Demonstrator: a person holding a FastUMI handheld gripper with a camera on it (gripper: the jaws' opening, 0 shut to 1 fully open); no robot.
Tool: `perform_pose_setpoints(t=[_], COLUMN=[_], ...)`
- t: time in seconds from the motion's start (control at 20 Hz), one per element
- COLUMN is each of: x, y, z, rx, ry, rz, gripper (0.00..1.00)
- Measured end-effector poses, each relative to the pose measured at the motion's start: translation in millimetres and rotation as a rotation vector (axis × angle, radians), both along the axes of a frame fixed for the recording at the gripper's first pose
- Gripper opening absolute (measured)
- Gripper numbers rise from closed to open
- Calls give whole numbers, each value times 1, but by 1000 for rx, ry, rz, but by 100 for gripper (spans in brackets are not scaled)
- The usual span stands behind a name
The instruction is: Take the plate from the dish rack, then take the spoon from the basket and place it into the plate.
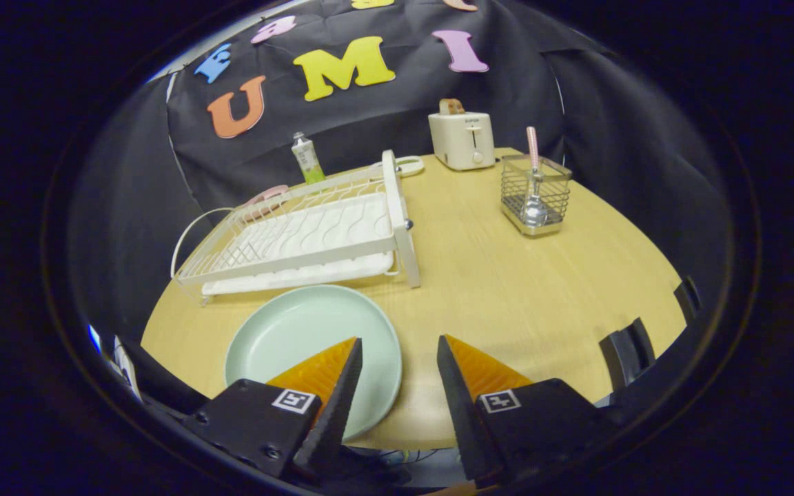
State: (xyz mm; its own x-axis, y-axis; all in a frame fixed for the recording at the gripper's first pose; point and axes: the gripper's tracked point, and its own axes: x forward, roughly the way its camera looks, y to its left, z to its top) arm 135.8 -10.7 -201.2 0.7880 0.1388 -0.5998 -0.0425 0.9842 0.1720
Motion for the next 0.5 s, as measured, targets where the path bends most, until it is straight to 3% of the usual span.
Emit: perform_pose_setpoints(t=[0.2,0.5], x=[7,25], y=[-31,-88], z=[42,91], rx=[-55,-174], ry=[-167,-317], rz=[-38,-118], gripper=[95,99])
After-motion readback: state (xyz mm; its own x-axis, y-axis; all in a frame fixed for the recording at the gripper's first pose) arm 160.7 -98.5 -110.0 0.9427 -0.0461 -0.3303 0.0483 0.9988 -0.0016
